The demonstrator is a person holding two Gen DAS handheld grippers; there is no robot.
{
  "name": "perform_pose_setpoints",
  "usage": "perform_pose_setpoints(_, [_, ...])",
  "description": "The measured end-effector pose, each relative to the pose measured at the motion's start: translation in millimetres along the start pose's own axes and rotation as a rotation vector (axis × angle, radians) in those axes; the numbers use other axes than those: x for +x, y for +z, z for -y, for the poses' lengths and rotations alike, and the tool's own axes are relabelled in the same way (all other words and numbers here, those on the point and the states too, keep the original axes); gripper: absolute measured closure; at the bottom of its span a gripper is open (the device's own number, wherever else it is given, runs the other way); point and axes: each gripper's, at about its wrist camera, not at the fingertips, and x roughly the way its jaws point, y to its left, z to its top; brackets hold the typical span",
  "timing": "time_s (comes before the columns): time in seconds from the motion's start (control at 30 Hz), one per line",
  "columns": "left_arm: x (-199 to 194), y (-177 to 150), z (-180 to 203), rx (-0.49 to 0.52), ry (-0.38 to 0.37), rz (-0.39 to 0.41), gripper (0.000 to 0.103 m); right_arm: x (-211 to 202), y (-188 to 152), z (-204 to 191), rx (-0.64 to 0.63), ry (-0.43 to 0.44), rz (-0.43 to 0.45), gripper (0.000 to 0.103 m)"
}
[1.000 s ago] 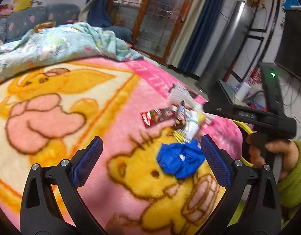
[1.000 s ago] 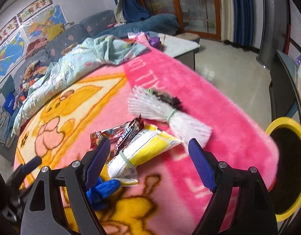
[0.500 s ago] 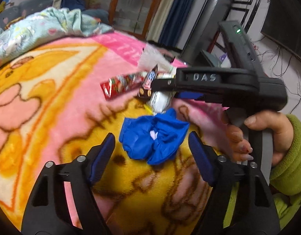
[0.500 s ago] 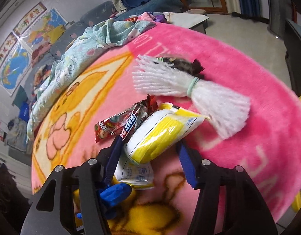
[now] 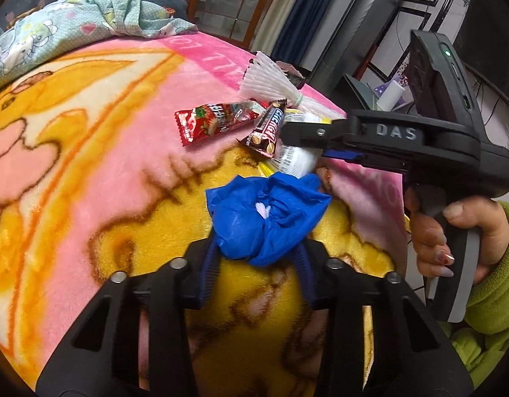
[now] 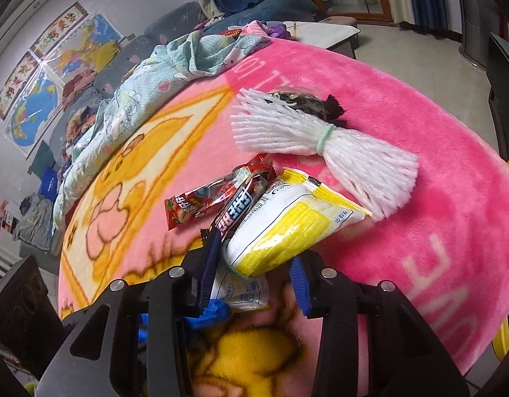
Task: Collect trash
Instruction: 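Grasp the blue glove with the left tool while the right tool grasps the yellow snack bag, then carry the blue glove and yellow snack bag over the yellow bin and open both tools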
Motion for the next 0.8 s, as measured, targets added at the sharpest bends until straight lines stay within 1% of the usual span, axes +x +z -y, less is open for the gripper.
perform_pose_setpoints(0.03, [0,0,-2,-0.008,-0.008,0.001,0.083,-2,0,0,0.002,0.000,-0.002,0.066])
perform_pose_setpoints(0.13, [-2,0,-5,-0.028,-0.027,0.007,0.088,-8,-1,2,0.006,-0.010,0.001,0.066])
perform_pose_setpoints(0.23, [-4,-1,-5,-0.028,-0.032,0.021,0.092,-12,-1,5,0.004,-0.021,0.001,0.066])
perform_pose_setpoints(0.5, [-14,-1,0,-0.004,-0.021,0.086,0.094,-29,-6,20,0.020,-0.035,-0.001,0.067])
perform_pose_setpoints(0.67, [-25,2,5,0.007,0.013,0.148,0.094,-42,-7,24,0.021,-0.031,0.014,0.067])
perform_pose_setpoints(0.8, [-31,5,7,-0.003,0.031,0.179,0.094,-54,-7,23,0.017,-0.024,0.034,0.067])
